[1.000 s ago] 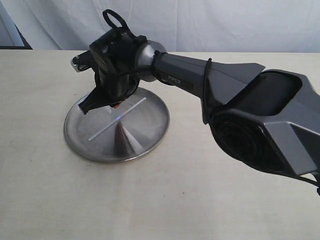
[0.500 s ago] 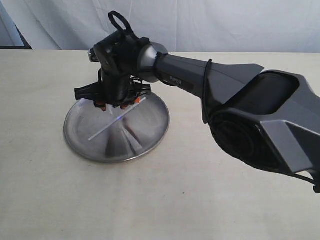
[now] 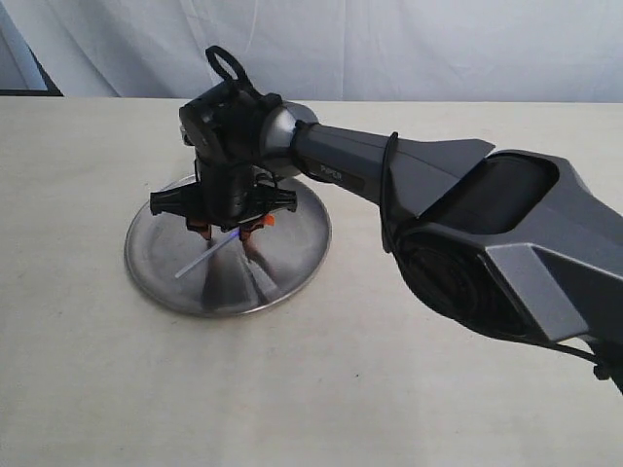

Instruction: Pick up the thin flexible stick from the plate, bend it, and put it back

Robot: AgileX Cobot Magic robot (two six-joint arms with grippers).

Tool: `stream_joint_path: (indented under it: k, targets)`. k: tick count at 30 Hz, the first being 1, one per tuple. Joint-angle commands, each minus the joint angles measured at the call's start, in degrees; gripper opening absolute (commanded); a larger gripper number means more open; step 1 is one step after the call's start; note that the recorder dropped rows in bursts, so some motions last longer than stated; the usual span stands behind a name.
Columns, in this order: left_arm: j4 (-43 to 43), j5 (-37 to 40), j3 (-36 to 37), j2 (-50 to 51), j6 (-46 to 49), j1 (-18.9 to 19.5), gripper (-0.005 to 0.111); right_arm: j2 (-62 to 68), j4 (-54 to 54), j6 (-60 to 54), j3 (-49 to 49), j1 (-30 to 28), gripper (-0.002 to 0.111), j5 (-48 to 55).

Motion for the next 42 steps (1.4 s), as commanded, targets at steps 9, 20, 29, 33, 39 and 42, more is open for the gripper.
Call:
stream_joint_path:
  k: [9,20,29,33,39,42]
  targets:
    - [0.1,-0.1,0.2,-0.3,-0.1,-0.2,0.0,1.5,2.1,-10.8,0.4,0.0,-0.001,3.7]
    - [0.1,-0.1,0.2,-0.3,-0.1,-0.2,0.0,-2.8,-1.0,-19.1,0.4,0.0,-0.001,3.5]
    - [0.1,-0.1,0.2,-0.3,-0.1,-0.2,0.0,-9.7,-6.8,-24.1,0.4,0.0,-0.001,4.5]
    - [0.1,-0.1,0.2,-0.3,-0.1,-0.2,0.0,-10.9,-7.7,-25.8,0.4,0.0,-0.001,6.4]
    - [0.1,-0.1,0.2,-0.3,-0.1,-0.2,0.0,-10.0,-8.2,-30.2,0.4,-0.2,-0.001,9.8]
    - [0.1,-0.1,0.2,-0.3,-0.1,-0.2,0.0,-8.3,-7.4,-30.4,0.4,-0.2,-0.001,11.3]
